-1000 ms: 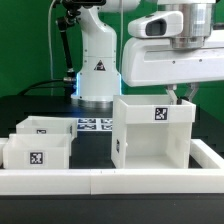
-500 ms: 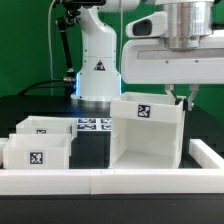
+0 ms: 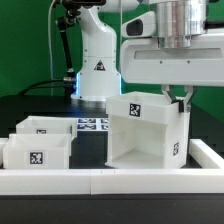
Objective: Assemble drawer
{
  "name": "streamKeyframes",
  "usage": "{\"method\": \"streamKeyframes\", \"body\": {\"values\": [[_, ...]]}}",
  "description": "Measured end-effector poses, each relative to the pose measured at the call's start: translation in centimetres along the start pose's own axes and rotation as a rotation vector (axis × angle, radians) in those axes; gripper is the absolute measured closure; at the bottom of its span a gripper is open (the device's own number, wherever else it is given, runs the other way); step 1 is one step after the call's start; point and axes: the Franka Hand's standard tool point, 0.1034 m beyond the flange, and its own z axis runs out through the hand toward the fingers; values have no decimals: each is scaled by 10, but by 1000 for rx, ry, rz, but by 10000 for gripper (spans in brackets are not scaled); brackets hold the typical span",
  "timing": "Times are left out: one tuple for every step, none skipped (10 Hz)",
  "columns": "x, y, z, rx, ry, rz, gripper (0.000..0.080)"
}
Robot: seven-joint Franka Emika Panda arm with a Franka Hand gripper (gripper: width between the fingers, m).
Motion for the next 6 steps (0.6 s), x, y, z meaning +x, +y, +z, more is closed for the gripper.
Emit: {"method": "streamKeyframes", "body": {"values": [[-1,-1,0,2,-3,56,762],[-2,-2,1,6,-9,107,762],[0,-4,1,16,-16,184,762],[5,-8,1,26,-20,263,762],[9,-11,1,32,-20,317,762],[14,-10,0,40,-23,340,762]]}}
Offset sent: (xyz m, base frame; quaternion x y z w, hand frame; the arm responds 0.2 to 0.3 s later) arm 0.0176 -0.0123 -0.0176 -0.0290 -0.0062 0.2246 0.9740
